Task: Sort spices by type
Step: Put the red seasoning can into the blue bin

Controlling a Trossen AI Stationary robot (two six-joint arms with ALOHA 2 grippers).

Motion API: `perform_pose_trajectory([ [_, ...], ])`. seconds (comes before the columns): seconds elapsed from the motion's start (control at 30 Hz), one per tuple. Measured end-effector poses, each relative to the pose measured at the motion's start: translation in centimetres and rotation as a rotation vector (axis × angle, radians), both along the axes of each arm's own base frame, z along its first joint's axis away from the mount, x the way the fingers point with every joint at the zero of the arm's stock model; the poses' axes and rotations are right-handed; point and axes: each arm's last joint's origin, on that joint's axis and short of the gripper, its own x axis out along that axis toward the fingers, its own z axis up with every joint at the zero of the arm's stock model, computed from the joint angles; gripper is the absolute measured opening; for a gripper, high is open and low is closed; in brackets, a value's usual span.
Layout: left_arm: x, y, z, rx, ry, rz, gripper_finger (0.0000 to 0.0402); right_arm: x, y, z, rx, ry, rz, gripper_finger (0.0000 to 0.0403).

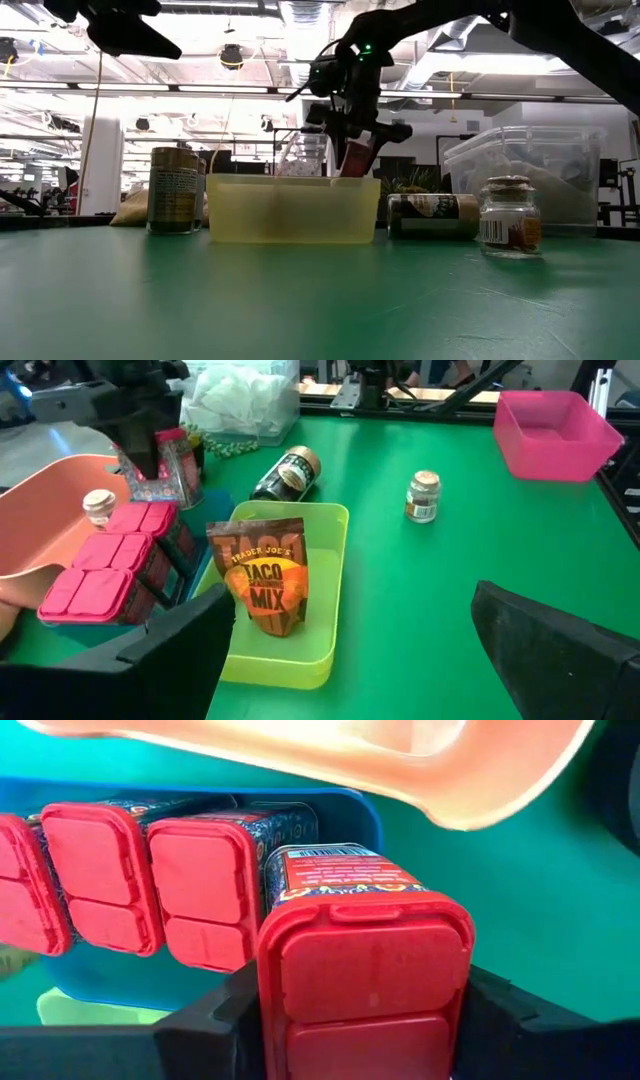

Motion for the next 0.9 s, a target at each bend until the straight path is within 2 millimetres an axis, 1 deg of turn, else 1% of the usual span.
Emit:
perform_pose_trajectory([
  [0.13, 0.0, 0.0, 0.0, 0.001, 0.001, -0.001, 0.0389, 0.0, 0.3, -0.9, 0.001, 0.016, 0.037, 0.025],
  [0.27, 0.0, 0.0, 0.0, 0.001, 0.001, -0.001, 0.0389, 0.0, 0.4, -1.9, 0.013, 0.022, 0.061, 0.0279],
  [0.4, 0.0, 0.0, 0.0, 0.0, 0.0, -0.001, 0.0389, 0.0, 0.3, -2.2, 0.059, -0.01, 0.092, 0.0313],
  [0.57, 0.0, 0.0, 0.0, 0.002, 0.001, -0.002, 0.0389, -0.3, -0.1, -2.0, 0.07, -0.021, 0.116, 0.036],
  [0.7, 0.0, 0.0, 0.0, 0.002, 0.001, -0.002, 0.0389, -0.1, -0.1, -1.5, 0.062, -0.044, 0.13, 0.0392],
  [0.77, 0.0, 0.0, 0.0, 0.002, 0.001, -0.002, 0.0389, 0.0, -0.1, -1.1, 0.075, -0.063, 0.141, 0.0397],
  [0.9, 0.0, 0.0, 0.0, 0.002, 0.001, -0.002, 0.0389, 0.0, 0.2, 0.4, 0.075, -0.083, 0.17, 0.0388],
])
